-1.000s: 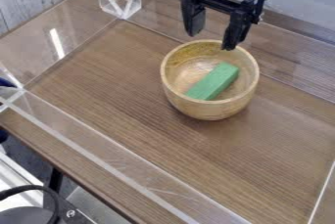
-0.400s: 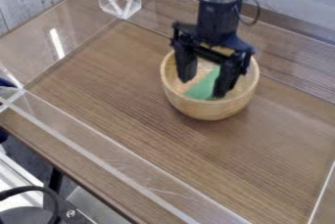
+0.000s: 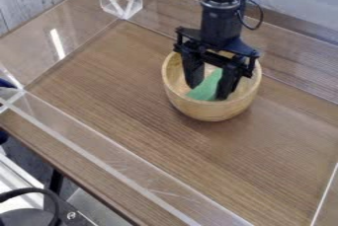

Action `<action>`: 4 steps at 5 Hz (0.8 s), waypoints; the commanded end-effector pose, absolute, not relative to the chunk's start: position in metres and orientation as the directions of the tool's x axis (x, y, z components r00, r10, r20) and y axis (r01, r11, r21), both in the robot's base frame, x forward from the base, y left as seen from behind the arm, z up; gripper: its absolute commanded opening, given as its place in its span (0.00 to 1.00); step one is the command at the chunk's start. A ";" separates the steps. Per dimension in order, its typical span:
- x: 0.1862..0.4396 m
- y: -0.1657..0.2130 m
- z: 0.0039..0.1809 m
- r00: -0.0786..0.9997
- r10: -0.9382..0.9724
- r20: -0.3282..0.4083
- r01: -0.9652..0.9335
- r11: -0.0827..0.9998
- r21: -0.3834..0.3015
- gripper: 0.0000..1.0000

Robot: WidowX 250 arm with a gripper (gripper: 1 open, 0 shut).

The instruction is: Remove the green block from inside the brown bowl and put it on the table

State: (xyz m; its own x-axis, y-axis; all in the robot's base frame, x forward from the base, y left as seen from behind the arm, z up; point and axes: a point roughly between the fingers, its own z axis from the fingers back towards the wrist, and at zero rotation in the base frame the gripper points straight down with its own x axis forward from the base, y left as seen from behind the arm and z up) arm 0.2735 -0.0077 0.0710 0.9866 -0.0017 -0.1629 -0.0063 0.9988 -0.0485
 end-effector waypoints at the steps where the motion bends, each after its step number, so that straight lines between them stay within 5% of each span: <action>1: 0.286 -0.008 0.078 0.994 -0.009 -0.109 0.005 0.999 -0.038 0.00; 2: 0.292 -0.010 0.081 0.996 -0.025 -0.085 0.024 1.000 -0.018 1.00; 3: 0.300 -0.012 0.088 0.998 -0.042 -0.056 0.042 0.999 -0.002 0.00; 4: 0.305 -0.012 0.097 0.999 -0.032 -0.030 0.032 0.999 0.002 0.00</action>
State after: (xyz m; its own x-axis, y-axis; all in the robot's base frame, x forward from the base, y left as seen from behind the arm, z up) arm 0.2940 -0.0108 0.0794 0.9947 -0.0263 -0.0996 0.0263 0.9997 -0.0020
